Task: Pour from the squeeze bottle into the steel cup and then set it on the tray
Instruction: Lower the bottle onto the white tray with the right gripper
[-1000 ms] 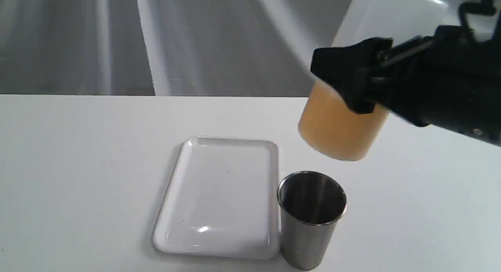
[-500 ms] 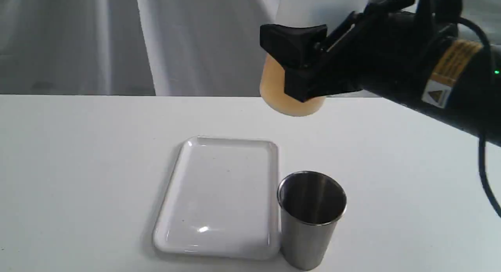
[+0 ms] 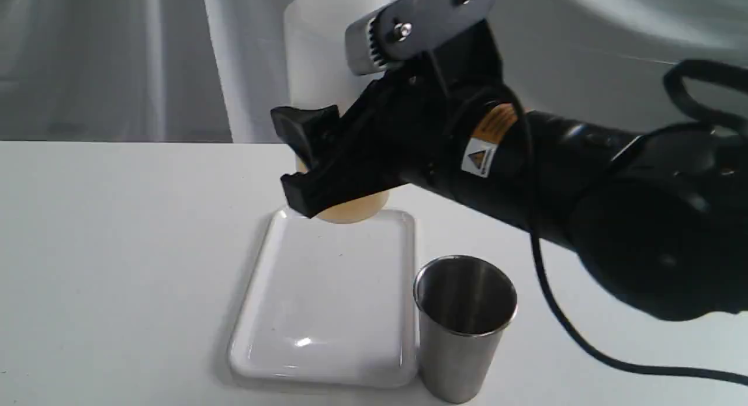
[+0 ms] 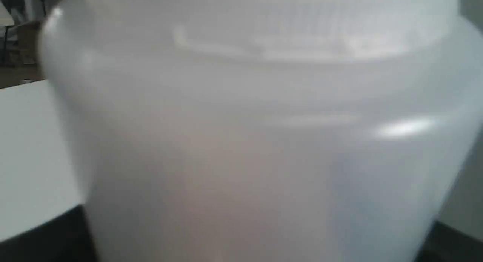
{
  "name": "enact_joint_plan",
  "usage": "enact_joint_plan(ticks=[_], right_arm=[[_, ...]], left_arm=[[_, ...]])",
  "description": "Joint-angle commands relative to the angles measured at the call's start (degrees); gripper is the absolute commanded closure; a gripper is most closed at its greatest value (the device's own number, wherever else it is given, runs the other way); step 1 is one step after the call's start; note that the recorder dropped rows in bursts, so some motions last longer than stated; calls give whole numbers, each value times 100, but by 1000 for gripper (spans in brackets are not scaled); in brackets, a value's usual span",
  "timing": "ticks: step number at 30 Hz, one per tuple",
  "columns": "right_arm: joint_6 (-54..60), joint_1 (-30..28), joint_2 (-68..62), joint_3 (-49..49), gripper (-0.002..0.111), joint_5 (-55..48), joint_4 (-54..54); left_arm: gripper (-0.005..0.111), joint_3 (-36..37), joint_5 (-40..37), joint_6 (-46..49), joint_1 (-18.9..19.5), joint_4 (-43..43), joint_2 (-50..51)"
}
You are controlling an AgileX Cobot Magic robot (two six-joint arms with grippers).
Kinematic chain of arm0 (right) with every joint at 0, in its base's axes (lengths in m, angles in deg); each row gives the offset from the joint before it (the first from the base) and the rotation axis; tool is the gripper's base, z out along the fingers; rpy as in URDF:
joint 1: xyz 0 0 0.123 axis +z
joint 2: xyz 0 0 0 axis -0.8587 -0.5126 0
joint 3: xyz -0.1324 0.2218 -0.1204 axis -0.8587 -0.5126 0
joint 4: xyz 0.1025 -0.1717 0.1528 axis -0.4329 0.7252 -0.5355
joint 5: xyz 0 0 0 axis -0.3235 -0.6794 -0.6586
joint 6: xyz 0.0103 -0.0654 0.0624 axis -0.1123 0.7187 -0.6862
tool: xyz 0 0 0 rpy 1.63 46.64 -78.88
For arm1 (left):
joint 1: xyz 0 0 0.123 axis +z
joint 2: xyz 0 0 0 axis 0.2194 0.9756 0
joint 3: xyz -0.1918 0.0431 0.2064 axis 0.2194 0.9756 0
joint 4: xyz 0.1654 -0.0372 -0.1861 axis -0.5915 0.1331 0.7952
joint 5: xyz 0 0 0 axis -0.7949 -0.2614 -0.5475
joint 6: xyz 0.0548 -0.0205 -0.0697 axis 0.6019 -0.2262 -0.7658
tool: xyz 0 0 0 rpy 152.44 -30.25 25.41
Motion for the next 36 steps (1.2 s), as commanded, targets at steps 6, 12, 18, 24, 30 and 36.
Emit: enact_joint_plan(ticks=[6,12,18,24,30,36], right_arm=[[2857,851,-591,66,108,1417,-3407],[4221,1550,-1032,66,108,2930,-5353],[4279,1969,-1397,66,108,3327,-5443],[3790,2292,-1823,66,108,4741,-6163],[3275,2544,-2170,540,108,4691,-6541],[3470,2556,-2689,1169,108,4681,-6792]], left_arm=[[107,25,43,-28,9,6,-15],[107,25,43,-28,9,6,-15],[107,25,43,-15,9,6,-15],[107,25,43,-15,9,6,-15],[107,25,43,-31,9,6,-15],[107,25,43,-31,9,6,-15]])
